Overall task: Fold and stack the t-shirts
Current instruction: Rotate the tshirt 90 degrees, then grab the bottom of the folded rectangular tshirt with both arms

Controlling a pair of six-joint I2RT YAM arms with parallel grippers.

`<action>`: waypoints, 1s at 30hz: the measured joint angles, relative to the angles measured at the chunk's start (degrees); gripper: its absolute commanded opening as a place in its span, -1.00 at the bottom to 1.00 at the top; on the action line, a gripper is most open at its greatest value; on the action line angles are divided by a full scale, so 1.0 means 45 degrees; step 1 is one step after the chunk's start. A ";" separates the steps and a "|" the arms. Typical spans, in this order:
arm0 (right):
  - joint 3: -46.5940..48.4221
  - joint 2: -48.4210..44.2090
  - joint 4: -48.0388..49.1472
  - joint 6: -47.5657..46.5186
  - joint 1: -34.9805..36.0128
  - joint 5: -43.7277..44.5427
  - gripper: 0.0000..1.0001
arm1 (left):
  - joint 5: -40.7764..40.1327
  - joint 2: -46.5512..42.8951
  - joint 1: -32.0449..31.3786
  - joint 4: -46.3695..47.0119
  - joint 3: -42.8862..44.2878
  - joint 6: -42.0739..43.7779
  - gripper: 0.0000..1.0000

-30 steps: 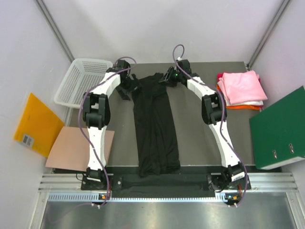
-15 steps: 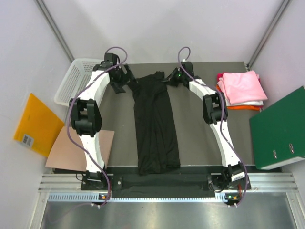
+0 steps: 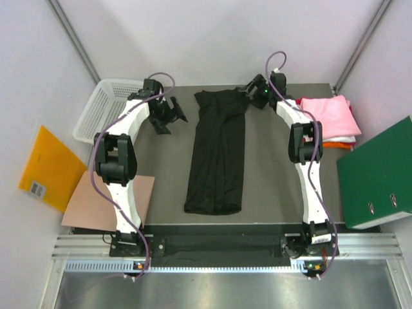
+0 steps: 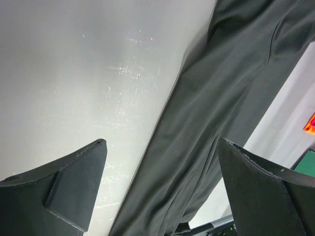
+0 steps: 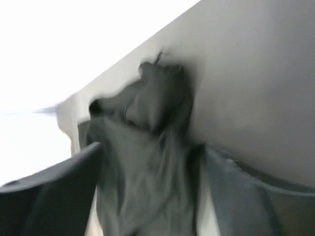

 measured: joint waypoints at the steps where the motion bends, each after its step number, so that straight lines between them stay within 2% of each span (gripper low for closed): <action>1: -0.0539 -0.0554 -0.0214 -0.0486 0.0049 0.0165 0.88 | 0.0063 -0.0019 0.0000 0.0005 -0.0044 0.0024 0.98; 2: -0.1088 -0.1044 -0.0505 -0.0797 0.0078 0.0228 0.99 | 0.0141 -0.0053 0.0000 0.0005 -0.0107 0.0063 0.98; 7: -0.6130 -0.5115 -0.2089 -0.3172 0.0262 0.0665 0.99 | 0.0442 -0.0515 0.0000 -0.0029 -0.1054 0.0393 0.98; 11: -1.0613 -0.9408 -0.2560 -0.4245 0.0257 0.0680 0.99 | 0.0656 -0.1540 -0.0029 0.0063 -0.3070 0.0573 0.98; 13: -1.2182 -1.1132 -0.2501 -0.4473 0.0160 0.0151 0.94 | 0.0855 -0.2195 -0.0058 0.0282 -0.4357 0.0573 0.98; 14: -1.2866 -1.1769 -0.2409 -0.4507 0.0121 -0.0102 0.82 | 0.0913 -0.2477 -0.0073 0.0306 -0.4872 0.0568 0.98; 16: -1.4348 -1.2745 -0.2215 -0.4532 0.0107 -0.0665 0.63 | 0.1103 -0.3123 -0.0141 0.0330 -0.6076 0.0481 0.92; 17: -1.5140 -1.3070 -0.2084 -0.4488 0.0107 -0.0947 0.44 | 0.1185 -0.3366 -0.0194 0.0355 -0.6499 0.0427 0.91; 18: -1.6028 -1.3328 -0.1982 -0.4439 0.0126 -0.1234 0.38 | 0.1292 -0.3677 -0.0262 0.0423 -0.7048 0.0301 0.89; 23: -1.9705 -1.3580 -0.2579 -0.3963 0.0583 -0.2773 0.29 | 0.1967 -0.5061 -0.0636 0.0986 -0.9330 -0.0423 0.72; 27: -2.1454 -1.5072 -0.2550 -0.3449 0.1520 -0.3206 0.28 | 0.2244 -0.5829 -0.1156 0.1132 -1.0875 -0.1127 0.64; 30: -2.2518 -1.6174 -0.2705 -0.3007 0.2157 -0.3186 0.18 | 0.2137 -0.6115 -0.1647 0.1122 -1.1550 -0.1481 0.52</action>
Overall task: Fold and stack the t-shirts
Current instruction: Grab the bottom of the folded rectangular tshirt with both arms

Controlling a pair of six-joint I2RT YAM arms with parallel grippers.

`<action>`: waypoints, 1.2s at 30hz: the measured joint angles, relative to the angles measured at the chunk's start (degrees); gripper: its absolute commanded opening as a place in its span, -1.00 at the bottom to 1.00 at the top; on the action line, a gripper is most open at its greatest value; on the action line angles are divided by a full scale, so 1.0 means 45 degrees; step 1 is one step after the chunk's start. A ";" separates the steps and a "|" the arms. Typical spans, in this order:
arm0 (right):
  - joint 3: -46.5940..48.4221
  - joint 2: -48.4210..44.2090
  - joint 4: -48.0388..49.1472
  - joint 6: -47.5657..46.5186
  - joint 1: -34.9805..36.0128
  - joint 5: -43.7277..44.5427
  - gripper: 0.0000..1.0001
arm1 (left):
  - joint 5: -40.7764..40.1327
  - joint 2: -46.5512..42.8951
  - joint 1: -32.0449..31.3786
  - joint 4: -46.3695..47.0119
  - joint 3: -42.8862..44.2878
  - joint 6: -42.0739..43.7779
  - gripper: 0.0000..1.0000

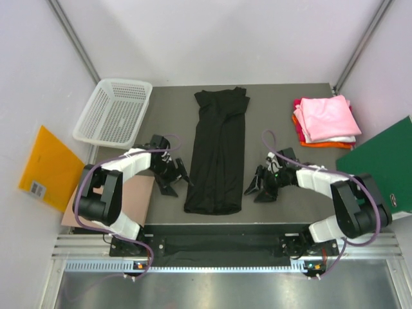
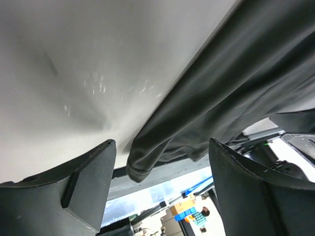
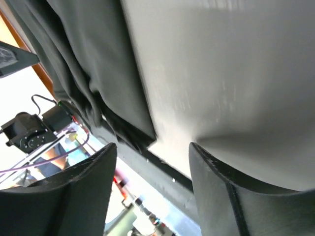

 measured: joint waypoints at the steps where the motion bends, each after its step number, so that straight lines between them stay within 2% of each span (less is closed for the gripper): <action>1: -0.0253 -0.0262 -0.0015 0.0155 0.0146 0.0005 0.18 | -0.0053 -0.0097 -0.0175 0.0005 -0.0194 -0.0126 0.50; 6: -0.0908 -0.0797 -0.0068 0.1039 0.0801 0.0155 0.21 | -0.0437 -0.0248 -0.0855 0.0000 -0.0816 -0.0602 0.41; 11: -0.1268 -0.0782 0.0928 0.2390 0.2098 0.0112 0.20 | -0.0641 -0.0243 -0.1729 0.0044 -0.1307 -0.1146 0.33; 15: -0.1311 -0.0306 0.2055 0.3463 0.3293 0.0136 0.06 | -0.0646 -0.0243 -0.2195 0.0112 -0.1409 -0.1491 0.17; 16: -0.1302 -0.0053 0.2399 0.3784 0.3580 0.0087 -0.02 | -0.0641 -0.0243 -0.2225 0.0126 -0.1452 -0.1559 0.09; 17: -0.1273 0.0214 0.2725 0.4065 0.3847 0.0000 -0.09 | -0.0641 -0.0243 -0.2234 0.0131 -0.1501 -0.1632 -0.15; 19: -0.1083 0.0685 0.3036 0.4410 0.4308 -0.0019 -0.29 | -0.0656 -0.0243 -0.2244 0.0155 -0.1574 -0.1758 -0.37; 21: -0.0840 0.1049 0.3215 0.4648 0.4707 0.0228 -0.38 | -0.0704 -0.0204 -0.2259 0.0219 -0.1656 -0.1778 -0.71; 23: -0.0695 0.1185 0.3254 0.4838 0.4930 0.0578 -0.57 | -0.0801 -0.0160 -0.2273 0.0262 -0.1685 -0.1778 -1.00; 25: -0.0641 0.1180 0.3167 0.4915 0.4993 0.0967 -0.72 | -0.0850 -0.0126 -0.2278 0.0296 -0.1705 -0.1821 -1.00; 30: -0.0529 0.0855 0.2686 0.4779 0.5003 0.1860 -0.88 | -0.0826 -0.0117 -0.2283 0.0291 -0.1705 -0.1768 -1.00; 36: 0.0491 0.0131 0.1307 0.3929 0.5013 0.2628 -0.94 | -0.1035 -0.0146 -0.2288 -0.0151 -0.1486 -0.1515 -1.00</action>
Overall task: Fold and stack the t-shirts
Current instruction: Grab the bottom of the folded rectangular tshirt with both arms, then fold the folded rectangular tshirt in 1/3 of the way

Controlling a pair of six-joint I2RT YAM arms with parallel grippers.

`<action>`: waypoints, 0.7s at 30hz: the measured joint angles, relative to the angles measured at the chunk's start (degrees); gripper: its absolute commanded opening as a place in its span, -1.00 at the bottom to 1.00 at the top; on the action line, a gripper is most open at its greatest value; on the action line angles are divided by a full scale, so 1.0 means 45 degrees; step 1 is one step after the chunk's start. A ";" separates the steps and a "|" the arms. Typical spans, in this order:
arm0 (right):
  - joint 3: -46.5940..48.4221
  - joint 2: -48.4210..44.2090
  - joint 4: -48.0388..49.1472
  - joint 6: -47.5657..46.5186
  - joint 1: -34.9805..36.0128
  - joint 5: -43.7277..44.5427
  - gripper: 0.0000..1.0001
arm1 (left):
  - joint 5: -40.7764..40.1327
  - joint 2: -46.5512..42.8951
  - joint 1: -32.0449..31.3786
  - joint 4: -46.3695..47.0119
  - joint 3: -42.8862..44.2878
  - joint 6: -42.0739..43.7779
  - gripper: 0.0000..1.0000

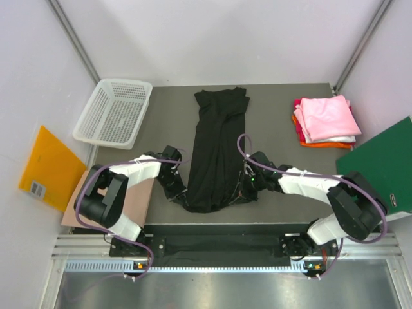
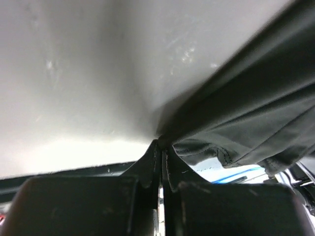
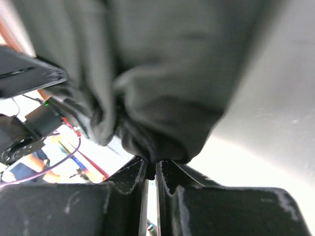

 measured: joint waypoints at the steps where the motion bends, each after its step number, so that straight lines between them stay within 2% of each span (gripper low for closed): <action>1: 0.0267 -0.0189 -0.0282 -0.0194 0.0000 0.0083 -0.93 | -0.0078 -0.0029 0.0000 -0.0243 0.0170 0.0063 -1.00; 7: 0.2127 -0.1044 -0.1598 -0.1297 0.0000 0.0563 -0.93 | -0.0699 -0.0359 -0.0010 -0.1598 0.2385 0.0364 -1.00; 13: 0.4090 -0.0967 -0.2909 -0.2356 -0.0015 0.1302 -0.93 | -0.1069 -0.0126 -0.0005 -0.1991 0.5323 0.0500 -1.00; 21: 0.6737 0.0607 -0.4085 -0.3803 -0.0457 0.2244 -0.93 | -0.1175 0.2574 0.0131 -0.2341 0.9151 0.0816 -1.00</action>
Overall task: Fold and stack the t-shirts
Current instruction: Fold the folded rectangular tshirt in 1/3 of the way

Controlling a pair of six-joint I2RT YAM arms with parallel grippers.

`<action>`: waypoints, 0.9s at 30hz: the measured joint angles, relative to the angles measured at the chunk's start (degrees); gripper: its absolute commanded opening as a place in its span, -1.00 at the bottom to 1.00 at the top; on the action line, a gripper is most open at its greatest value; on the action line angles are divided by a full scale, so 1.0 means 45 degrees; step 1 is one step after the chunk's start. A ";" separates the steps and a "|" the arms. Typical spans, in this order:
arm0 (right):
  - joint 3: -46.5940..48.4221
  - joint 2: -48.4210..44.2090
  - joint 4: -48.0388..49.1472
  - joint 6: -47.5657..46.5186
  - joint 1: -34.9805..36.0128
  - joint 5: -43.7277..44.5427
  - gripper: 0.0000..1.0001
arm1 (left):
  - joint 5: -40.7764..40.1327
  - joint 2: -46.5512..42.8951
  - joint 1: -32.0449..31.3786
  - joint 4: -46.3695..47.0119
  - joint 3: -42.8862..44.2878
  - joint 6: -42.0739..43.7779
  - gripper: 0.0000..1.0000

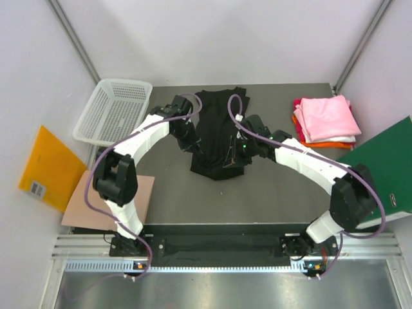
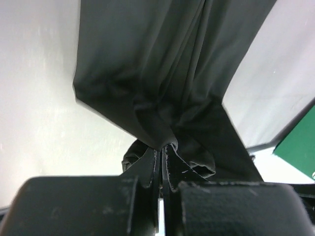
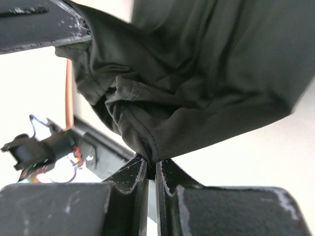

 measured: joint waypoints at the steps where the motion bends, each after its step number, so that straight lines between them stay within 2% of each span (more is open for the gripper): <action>1: 0.0243 0.0238 -0.0146 -0.0180 -0.0136 0.0073 -0.93 | 0.0000 0.0398 0.0039 -0.0078 0.0442 0.0068 -1.00; 12: 0.2365 0.2812 -0.0860 -0.1608 -0.2098 0.0801 -0.94 | 0.0189 0.3410 0.0797 -0.0631 0.3716 0.0520 -1.00; 19: 0.4231 0.4634 -0.0894 -0.2225 -0.2642 0.0962 -0.92 | 0.0641 0.5105 0.1433 -0.0986 0.5858 0.0738 -1.00; 20: 0.4449 0.4877 -0.0918 -0.2268 -0.2701 0.0957 -0.92 | 0.0685 0.5411 0.1501 -0.1069 0.6256 0.0758 -0.85; 21: 0.4726 0.5192 -0.0933 -0.2288 -0.2778 0.0957 -0.82 | 0.0724 0.5765 0.1574 -0.1156 0.6722 0.0797 -0.25; 22: 0.4983 0.5523 -0.0928 -0.2322 -0.2851 0.0952 -0.70 | 0.0806 0.6081 0.1647 -0.1200 0.7140 0.0860 0.18; 23: 0.5202 0.5853 -0.0923 -0.2361 -0.2924 0.0967 -0.54 | 0.0918 0.6387 0.1724 -0.1248 0.7504 0.0967 0.42; 24: 0.5367 0.6110 -0.0937 -0.2375 -0.2973 0.0996 -0.17 | 0.0991 0.6635 0.1792 -0.1277 0.7810 0.1010 0.63; 26: 0.5615 0.6596 -0.0937 -0.2317 -0.3079 0.1243 0.17 | 0.1083 0.6941 0.1933 -0.1336 0.8155 0.1069 0.73; 27: 0.5634 0.6708 -0.0947 -0.2399 -0.3113 0.1520 0.61 | 0.1103 0.6985 0.2025 -0.1384 0.8189 0.1132 0.77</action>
